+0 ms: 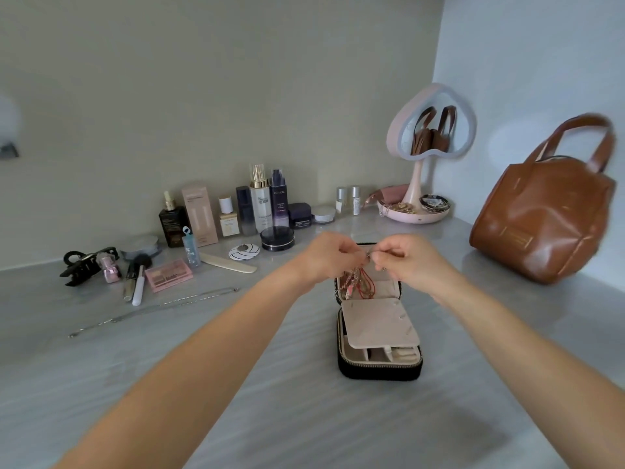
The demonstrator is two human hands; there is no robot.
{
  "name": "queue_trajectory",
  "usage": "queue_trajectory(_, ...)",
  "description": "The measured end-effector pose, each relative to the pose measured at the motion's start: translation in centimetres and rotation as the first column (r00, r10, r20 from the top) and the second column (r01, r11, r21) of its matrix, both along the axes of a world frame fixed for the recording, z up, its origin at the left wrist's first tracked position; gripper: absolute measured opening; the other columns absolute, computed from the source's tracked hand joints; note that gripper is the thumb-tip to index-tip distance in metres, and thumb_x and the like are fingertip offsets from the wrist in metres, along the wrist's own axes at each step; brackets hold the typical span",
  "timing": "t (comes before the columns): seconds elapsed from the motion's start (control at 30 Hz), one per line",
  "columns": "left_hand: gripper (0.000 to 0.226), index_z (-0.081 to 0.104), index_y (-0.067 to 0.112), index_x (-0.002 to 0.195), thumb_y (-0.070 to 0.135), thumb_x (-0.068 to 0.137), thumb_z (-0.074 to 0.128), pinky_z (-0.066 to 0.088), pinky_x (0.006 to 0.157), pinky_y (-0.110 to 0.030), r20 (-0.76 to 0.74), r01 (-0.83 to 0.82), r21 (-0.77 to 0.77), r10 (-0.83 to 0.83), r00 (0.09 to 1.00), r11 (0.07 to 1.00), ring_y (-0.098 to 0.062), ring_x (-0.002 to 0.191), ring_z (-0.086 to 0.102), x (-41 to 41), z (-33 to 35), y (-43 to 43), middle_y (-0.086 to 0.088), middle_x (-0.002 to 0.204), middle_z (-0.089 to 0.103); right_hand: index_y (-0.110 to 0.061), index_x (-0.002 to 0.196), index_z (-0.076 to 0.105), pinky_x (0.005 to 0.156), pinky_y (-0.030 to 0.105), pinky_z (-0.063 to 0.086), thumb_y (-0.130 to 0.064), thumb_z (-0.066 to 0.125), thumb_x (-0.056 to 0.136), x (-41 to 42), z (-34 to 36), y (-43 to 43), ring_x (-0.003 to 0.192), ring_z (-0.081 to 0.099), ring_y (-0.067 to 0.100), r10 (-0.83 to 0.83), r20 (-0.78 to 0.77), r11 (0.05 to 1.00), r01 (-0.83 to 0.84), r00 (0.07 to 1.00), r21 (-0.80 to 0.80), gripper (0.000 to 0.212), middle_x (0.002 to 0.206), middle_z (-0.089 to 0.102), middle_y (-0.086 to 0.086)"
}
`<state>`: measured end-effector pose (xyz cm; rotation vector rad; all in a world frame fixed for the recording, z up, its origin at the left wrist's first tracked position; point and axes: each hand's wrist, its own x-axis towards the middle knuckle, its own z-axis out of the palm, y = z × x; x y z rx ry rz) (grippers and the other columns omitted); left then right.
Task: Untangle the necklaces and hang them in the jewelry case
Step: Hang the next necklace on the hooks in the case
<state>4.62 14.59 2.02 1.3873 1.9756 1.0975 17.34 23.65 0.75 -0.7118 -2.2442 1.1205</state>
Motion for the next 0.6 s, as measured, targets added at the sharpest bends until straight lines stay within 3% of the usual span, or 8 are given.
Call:
queue_trajectory(0.17,0.014,0.068,0.006,0.09,0.017,0.087,0.06,0.049,0.075,-0.036,0.034,-0.055,0.052,0.053,0.998,0.997,-0.018,0.078,0.055,-0.4,-0.6,0.7,-0.011,0.086,0.064,-0.021,0.075,0.062,0.059,0.019,0.041,-0.013,0.056,0.089,-0.4,-0.2,1.1,0.058,0.053,0.005,-0.026,0.075,0.992,0.017,0.997,0.121,0.017,0.068,0.063,-0.007)
queue_trajectory(0.23,0.016,0.069,0.009,0.091,0.018,0.088,0.057,0.048,0.063,-0.027,0.031,-0.172,0.15,0.169,0.985,0.974,-0.013,0.072,0.056,-0.8,-0.8,0.8,-0.007,0.087,0.066,-0.025,0.073,0.06,0.068,0.026,0.046,-0.014,0.055,0.089,-0.8,-0.2,1.5,0.065,0.057,0.01,-0.026,0.097,0.989,0.012,0.995,0.145,0.021,0.069,0.063,-0.008)
queue_trajectory(0.3,0.02,0.066,0.012,0.104,0.019,0.09,0.054,0.044,0.057,-0.018,0.002,-0.269,0.233,0.276,0.961,0.935,-0.007,0.073,0.055,-1.2,-1.0,0.8,-0.002,0.098,0.065,-0.026,0.071,0.059,0.073,0.028,0.047,-0.013,0.055,0.089,-1.2,0.0,1.8,0.068,0.059,0.009,-0.034,0.112,0.981,0.012,0.993,0.192,0.022,0.068,0.062,-0.01)
queue_trajectory(0.37,0.035,0.055,0.015,0.122,0.02,0.088,0.057,0.048,0.077,-0.021,-0.012,-0.284,0.217,0.293,0.956,0.934,-0.011,0.101,0.057,-1.6,-1.5,1.0,-0.002,0.12,0.058,-0.019,0.078,0.063,0.075,0.027,0.047,-0.013,0.055,0.088,-1.7,0.3,2.0,0.071,0.06,0.01,-0.043,0.111,0.972,0.016,0.993,0.234,0.014,0.069,0.061,-0.01)
queue_trajectory(0.43,0.064,0.038,0.015,0.137,0.028,0.081,0.067,0.04,0.092,-0.025,0.008,-0.245,0.106,0.245,0.969,0.964,-0.017,0.125,0.045,-1.6,-2.3,1.4,-0.005,0.137,0.046,-0.016,0.086,0.066,0.072,0.024,0.046,-0.013,0.056,0.088,-2.2,0.6,2.1,0.074,0.06,0.011,-0.054,0.106,0.963,0.024,0.993,0.268,0.011,0.072,0.062,-0.008)
queue_trajectory(0.5,0.086,0.024,0.015,0.143,0.034,0.075,0.073,0.036,0.095,-0.027,0.059,-0.209,-0.007,0.209,0.976,0.978,-0.02,0.132,0.039,-1.2,-2.8,2.0,-0.006,0.145,0.037,-0.017,0.088,0.068,0.071,0.024,0.044,-0.015,0.057,0.087,-2.7,0.6,2.3,0.075,0.059,0.009,-0.081,0.103,0.947,0.045,0.991,0.319,0.01,0.076,0.062,-0.007)
queue_trajectory(0.6,0.092,0.02,0.012,0.145,0.034,0.074,0.074,0.036,0.099,-0.027,0.037,-0.232,-0.041,0.233,0.972,0.972,-0.021,0.133,0.038,-0.7,-3.6,3.0,-0.007,0.146,0.036,-0.021,0.085,0.07,0.076,0.029,0.049,-0.019,0.06,0.085,-3.1,0.1,2.5,0.08,0.062,0.012,-0.111,0.13,0.925,0.054,0.985,0.377,0.01,0.077,0.065,-0.008)
